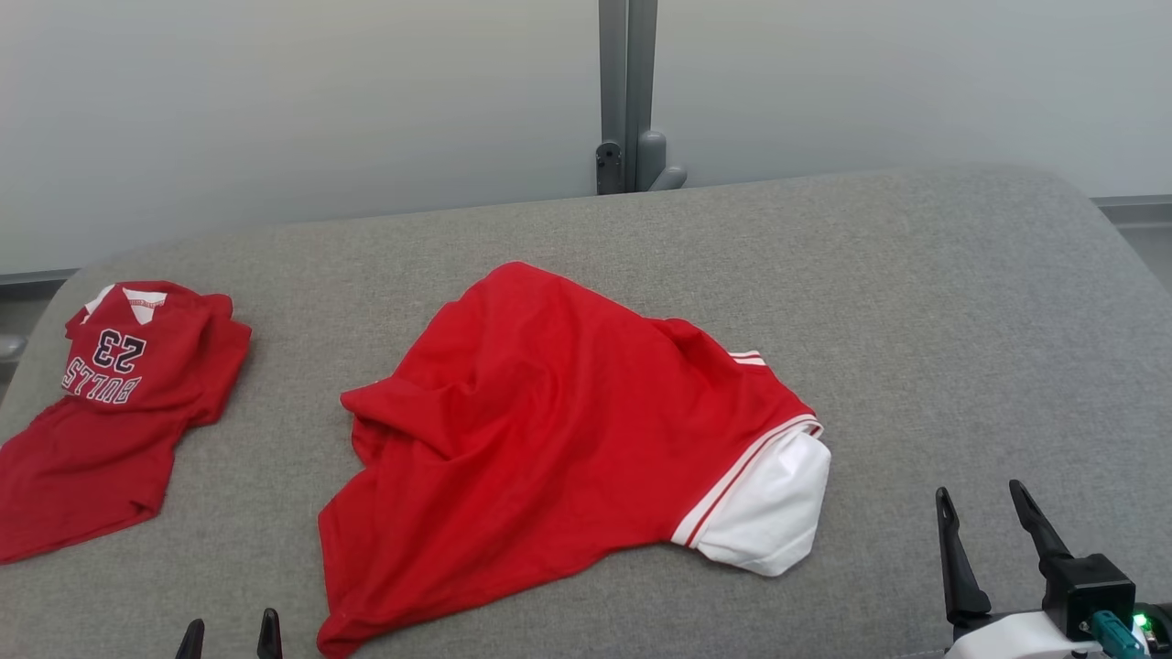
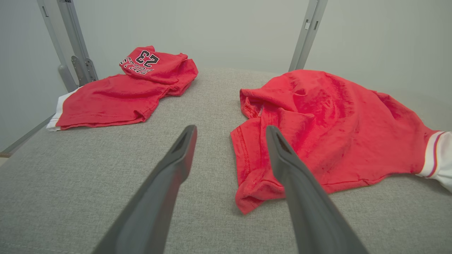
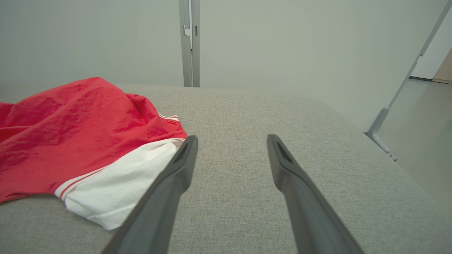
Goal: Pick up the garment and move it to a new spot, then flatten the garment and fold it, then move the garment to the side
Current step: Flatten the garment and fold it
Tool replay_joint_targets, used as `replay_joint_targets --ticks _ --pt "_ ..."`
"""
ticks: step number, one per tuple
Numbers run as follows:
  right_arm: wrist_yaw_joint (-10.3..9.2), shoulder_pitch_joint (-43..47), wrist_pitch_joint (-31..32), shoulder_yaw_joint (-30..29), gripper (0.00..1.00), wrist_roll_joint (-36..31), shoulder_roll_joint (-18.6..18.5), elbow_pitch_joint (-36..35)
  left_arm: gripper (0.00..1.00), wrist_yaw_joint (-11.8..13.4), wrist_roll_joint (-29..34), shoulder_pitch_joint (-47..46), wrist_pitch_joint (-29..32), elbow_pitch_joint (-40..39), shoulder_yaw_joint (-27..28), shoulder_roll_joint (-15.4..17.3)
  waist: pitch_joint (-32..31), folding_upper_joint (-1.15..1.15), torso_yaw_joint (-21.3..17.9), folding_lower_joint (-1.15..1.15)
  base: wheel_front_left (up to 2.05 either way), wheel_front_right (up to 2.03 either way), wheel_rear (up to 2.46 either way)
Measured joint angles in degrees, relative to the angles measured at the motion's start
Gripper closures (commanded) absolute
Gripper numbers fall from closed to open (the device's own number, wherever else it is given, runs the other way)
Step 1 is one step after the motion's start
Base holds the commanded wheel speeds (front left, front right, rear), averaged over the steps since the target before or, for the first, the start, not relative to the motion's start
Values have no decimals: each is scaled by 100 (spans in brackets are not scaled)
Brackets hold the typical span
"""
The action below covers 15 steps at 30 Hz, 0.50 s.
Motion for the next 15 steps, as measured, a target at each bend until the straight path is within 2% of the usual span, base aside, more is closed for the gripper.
replay_joint_targets --ticks 8,15 --pt "0 -37 0 10 0 3 0 71 0 0 -71 -47 0 60 -142 112 -42 0 51 0 0 0 0" --pt "0 -99 0 172 0 435 -2 494 0 0 -279 -47 0 65 -370 113 -41 0 57 0 0 0 0"
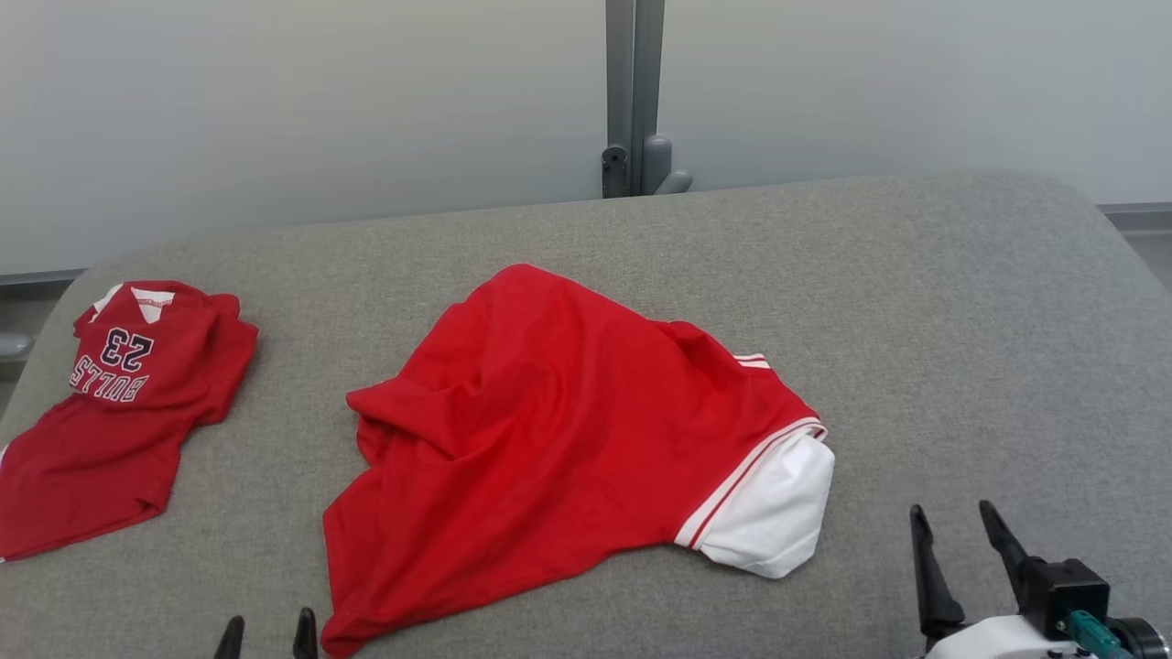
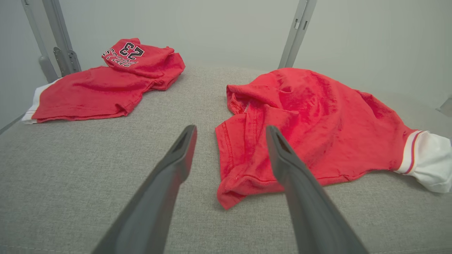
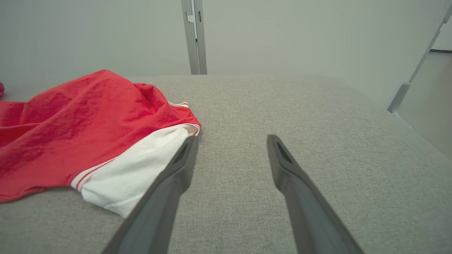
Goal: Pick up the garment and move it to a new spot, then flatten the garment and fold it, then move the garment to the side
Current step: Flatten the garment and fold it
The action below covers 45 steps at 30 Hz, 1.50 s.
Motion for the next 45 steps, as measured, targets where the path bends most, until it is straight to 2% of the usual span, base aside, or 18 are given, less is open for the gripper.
replay_joint_targets --ticks 4,8,11,15,20,26,37,45 --pt "1 -270 58 778 0 268 -56 454 0 0 -258 -38 0 59 -520 176 37 0 -21 0 0 0 0" --pt "2 -718 759 1462 0 690 -378 840 0 0 -599 -169 0 393 -1151 502 113 0 -51 0 0 0 0" --pt "2 -1040 1179 1708 0 899 -527 1033 0 0 -832 -426 112 602 -1530 687 187 0 -54 0 0 0 0" --pt "2 -1378 1731 1931 0 1273 -534 1279 0 0 -1040 -701 281 896 -1839 893 308 0 -33 0 0 0 0" --pt "2 -1894 2096 2125 0 1516 -659 1540 0 0 -1147 -1204 269 1137 -2121 1082 572 0 8 0 0 0 0" --pt "2 -2207 2250 2347 0 1717 -681 1824 0 0 -1271 -1501 218 1506 -2281 1215 876 0 67 0 0 0 0" --pt "-1 -2284 2121 2606 0 2124 -811 1991 0 2 -1582 -1499 87 1759 -2086 1199 981 0 187 0 0 0 0" --pt "-1 -2310 1994 2714 0 2192 -883 2009 0 1 -2174 -1710 143 1707 -2542 1273 1027 0 170 0 0 0 0"
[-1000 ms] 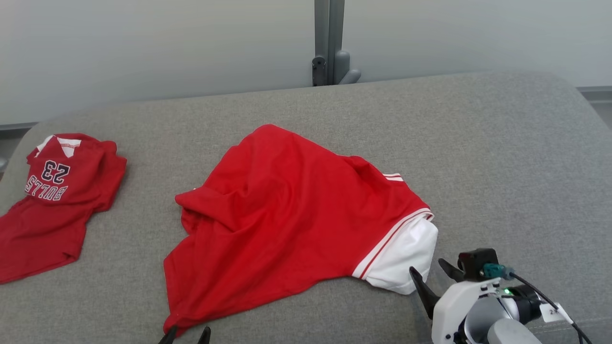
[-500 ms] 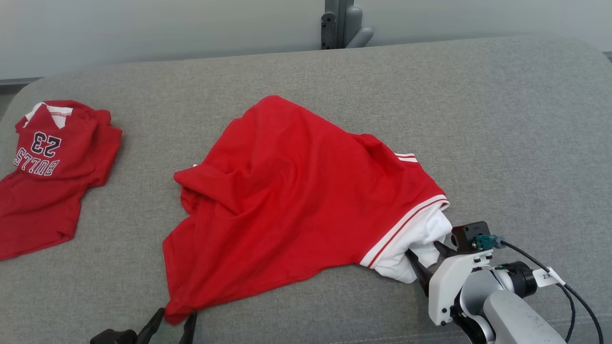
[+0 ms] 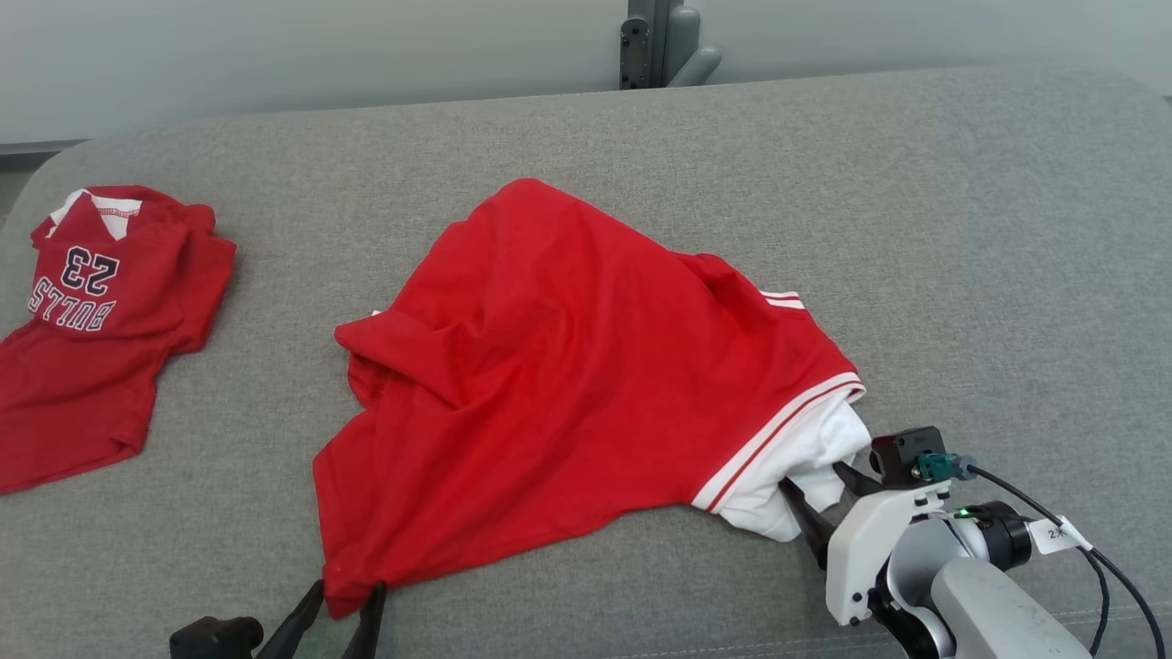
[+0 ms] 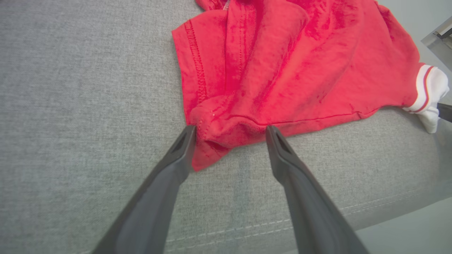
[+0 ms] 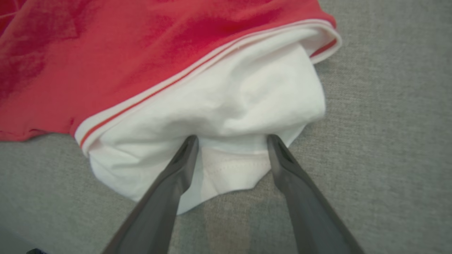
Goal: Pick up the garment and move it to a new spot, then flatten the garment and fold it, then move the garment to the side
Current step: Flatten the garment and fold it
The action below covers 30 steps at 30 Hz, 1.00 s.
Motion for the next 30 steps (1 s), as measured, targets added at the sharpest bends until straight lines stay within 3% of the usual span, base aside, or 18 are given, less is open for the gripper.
replay_joint_targets --ticks 3,4,5,6,7,8,9,10,15,19,23,25,30 --pt "0 -15 -21 45 0 4 2 4 0 0 -75 -70 -36 60 -113 89 24 0 -29 0 0 0 0" --pt "0 -23 -20 67 18 33 2 9 0 0 -104 -87 -48 80 -156 108 29 0 -41 0 0 0 0" --pt "0 -31 -19 100 37 59 2 7 8 0 -140 -101 -49 97 -197 119 35 0 -52 0 0 0 0" --pt "0 -37 -18 123 54 73 -7 3 31 0 -168 -113 -54 111 -236 131 42 0 -62 0 0 0 0" --pt "0 -37 -18 123 54 73 -7 3 31 0 -168 -113 -54 111 -236 131 42 0 -62 0 0 0 0" --pt "-1 -43 -16 142 69 105 -21 -1 68 0 -180 -129 -58 119 -298 154 47 0 -72 0 0 0 0" --pt "-1 -47 -19 159 78 125 -34 -3 91 0 -192 -144 -63 114 -369 183 50 0 -78 0 0 0 0" --pt "-1 -47 -34 179 100 174 -41 -12 100 0 -240 -155 -85 109 -409 198 48 0 -81 0 0 0 0" --pt "0 -31 -96 199 100 568 -118 -224 100 0 -419 -203 -108 -86 -561 310 -17 0 -77 0 0 0 0" --pt "0 -19 -144 -41 100 1116 -347 -886 100 0 -514 -208 -125 -522 -525 535 -104 0 -88 0 0 0 0" --pt "0 99 -89 -490 100 1715 -695 -1982 100 0 -650 -190 -126 -1287 -291 833 -210 0 -136 0 0 0 0" --pt "0 252 12 -982 100 2065 -945 -2933 100 104 -679 -116 -79 -2093 -104 1122 -270 0 -200 0 0 0 0" --pt "0 248 325 -1836 100 2279 -1102 -4455 100 432 -771 -97 330 -3682 307 1703 -266 0 -344 0 0 0 0"
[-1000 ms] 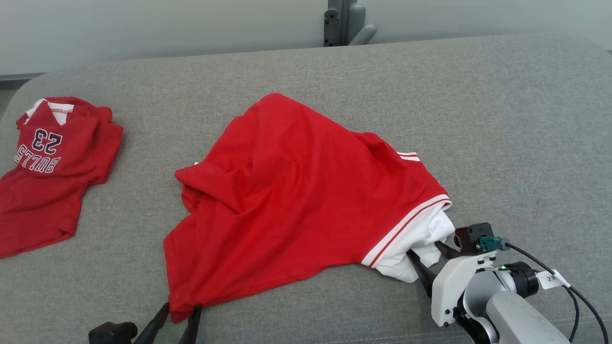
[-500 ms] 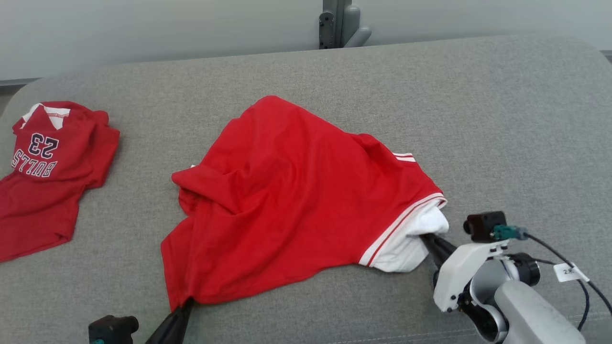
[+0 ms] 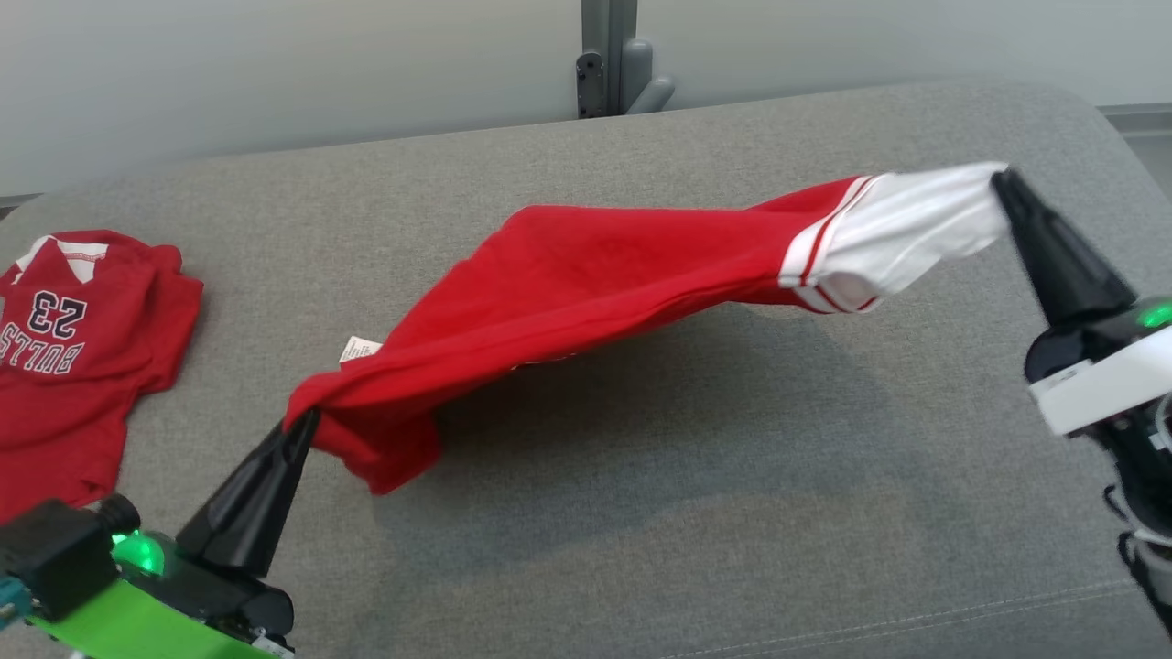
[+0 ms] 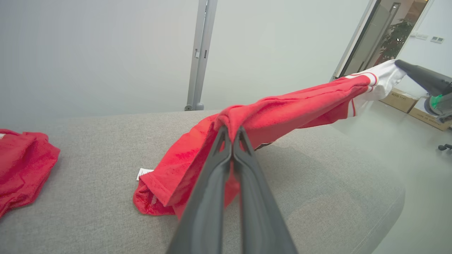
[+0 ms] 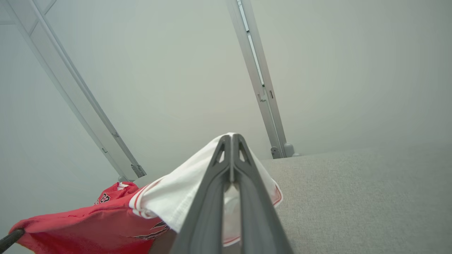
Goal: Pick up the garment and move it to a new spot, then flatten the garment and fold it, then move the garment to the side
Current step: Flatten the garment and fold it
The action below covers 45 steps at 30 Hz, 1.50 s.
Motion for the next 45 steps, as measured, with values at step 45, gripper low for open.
replay_joint_targets --ticks 45 --pt "0 -4879 -1100 1960 100 -1258 1092 3542 100 -446 1351 -5823 -457 4848 -850 -293 2839 0 -286 1 0 0 0"
